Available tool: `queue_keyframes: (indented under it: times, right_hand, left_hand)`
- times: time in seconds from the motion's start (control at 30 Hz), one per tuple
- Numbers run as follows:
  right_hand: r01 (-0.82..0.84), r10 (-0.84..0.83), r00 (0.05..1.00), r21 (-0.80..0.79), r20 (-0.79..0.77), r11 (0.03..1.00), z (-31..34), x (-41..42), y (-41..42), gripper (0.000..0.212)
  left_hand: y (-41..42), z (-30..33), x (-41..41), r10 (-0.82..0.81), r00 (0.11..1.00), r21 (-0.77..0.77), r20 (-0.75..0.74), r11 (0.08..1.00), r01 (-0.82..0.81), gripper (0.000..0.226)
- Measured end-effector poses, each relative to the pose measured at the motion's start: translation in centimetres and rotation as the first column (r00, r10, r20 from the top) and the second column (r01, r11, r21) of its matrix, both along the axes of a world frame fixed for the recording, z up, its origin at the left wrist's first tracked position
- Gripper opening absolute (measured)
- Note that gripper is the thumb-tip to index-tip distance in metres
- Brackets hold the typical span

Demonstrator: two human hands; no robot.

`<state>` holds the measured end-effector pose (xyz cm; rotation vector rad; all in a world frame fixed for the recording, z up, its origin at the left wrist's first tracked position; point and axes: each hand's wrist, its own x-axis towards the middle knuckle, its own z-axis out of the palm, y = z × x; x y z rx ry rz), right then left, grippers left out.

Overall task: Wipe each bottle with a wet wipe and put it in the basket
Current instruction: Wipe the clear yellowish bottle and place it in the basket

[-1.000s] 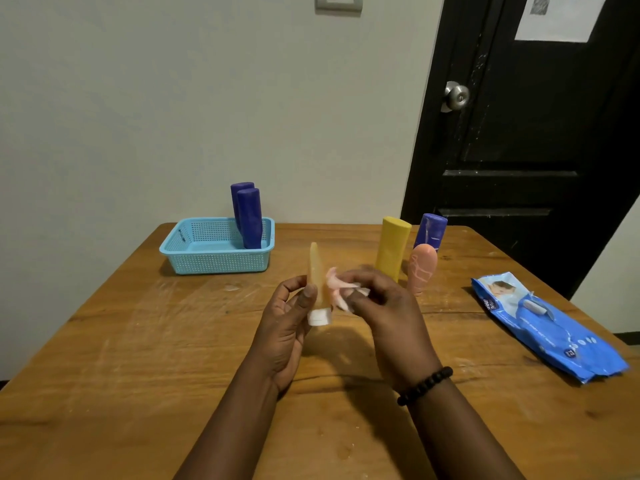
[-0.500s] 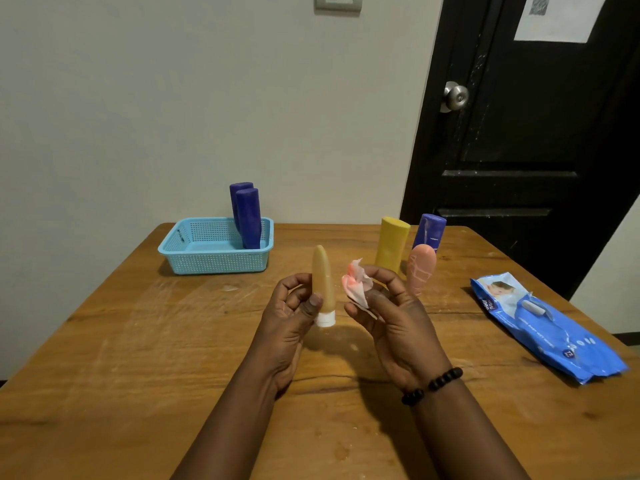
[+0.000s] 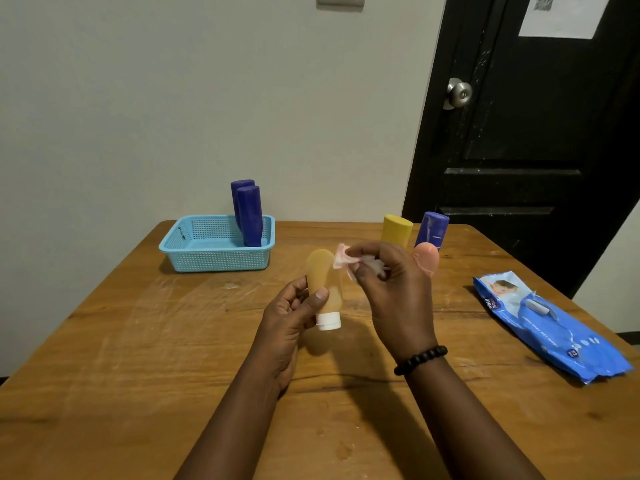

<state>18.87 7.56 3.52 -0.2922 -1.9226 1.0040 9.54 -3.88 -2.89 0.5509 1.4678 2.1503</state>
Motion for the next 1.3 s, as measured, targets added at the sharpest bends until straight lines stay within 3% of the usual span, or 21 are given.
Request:
queue_keyframes:
  times: [0.1, 0.2, 0.3, 0.47, 0.63, 0.73, 0.83, 1.03, 1.2, 1.3]
  right_hand:
    - [0.028, -0.040, 0.998, 0.205, 0.054, 0.978, 1.3, -1.0, 0.2, 0.022]
    - [-0.026, -0.017, 0.988, 0.274, 0.152, 0.961, 1.6, -1.3, 0.0, 0.021]
    - [-0.028, -0.018, 0.991, 0.348, 0.131, 0.937, 0.9, -0.7, -0.3, 0.021]
    - [-0.070, 0.024, 0.986, 0.274, 0.168, 0.959, -1.5, 0.7, -1.1, 0.026]
    - [-0.193, 0.160, 0.944, 0.089, 0.290, 0.977, -2.2, 2.2, -0.6, 0.025]
    - [-0.146, 0.143, 0.968, -0.001, 0.205, 0.989, -1.5, 2.4, -0.3, 0.024]
    - [-0.046, 0.032, 0.989, 0.093, 0.142, 0.995, -0.4, 1.5, -0.5, 0.021]
    - [-0.109, -0.010, 0.951, 0.364, 0.311, 0.925, -1.2, 0.7, -2.3, 0.021]
    - [0.021, -0.044, 0.990, 0.168, 0.132, 0.986, -1.5, 0.9, -1.4, 0.022]
    - [0.021, -0.050, 0.985, 0.171, 0.165, 0.985, -1.3, 0.5, -1.5, 0.022]
  left_hand:
    - [0.0, 0.0, 0.0, -0.035, 0.999, -0.006, -0.001, 0.999, 0.035, 0.051]
    - [-0.1, -0.1, 0.0, -0.036, 0.999, -0.008, -0.018, 0.999, 0.036, 0.048]
    - [-0.1, -0.1, -0.1, -0.012, 1.000, -0.001, -0.026, 1.000, 0.012, 0.046]
    - [-0.2, 0.0, -0.2, 0.052, 0.998, 0.028, 0.020, 0.998, -0.053, 0.044]
    - [-0.3, 0.1, -0.4, 0.084, 0.994, 0.051, 0.068, 0.995, -0.088, 0.042]
    - [-0.2, 0.1, -0.3, 0.090, 0.993, 0.075, 0.077, 0.993, -0.096, 0.042]
    - [-0.1, 0.3, 0.0, 0.078, 0.996, 0.070, 0.041, 0.994, -0.080, 0.046]
    - [-0.3, 0.1, -0.1, 0.115, 0.993, 0.046, 0.025, 0.992, -0.116, 0.047]
    - [-0.3, 0.2, -0.1, 0.156, 0.987, 0.015, -0.038, 0.988, -0.155, 0.042]
    - [-0.2, 0.4, 0.2, 0.122, 0.991, 0.014, -0.046, 0.992, -0.122, 0.042]
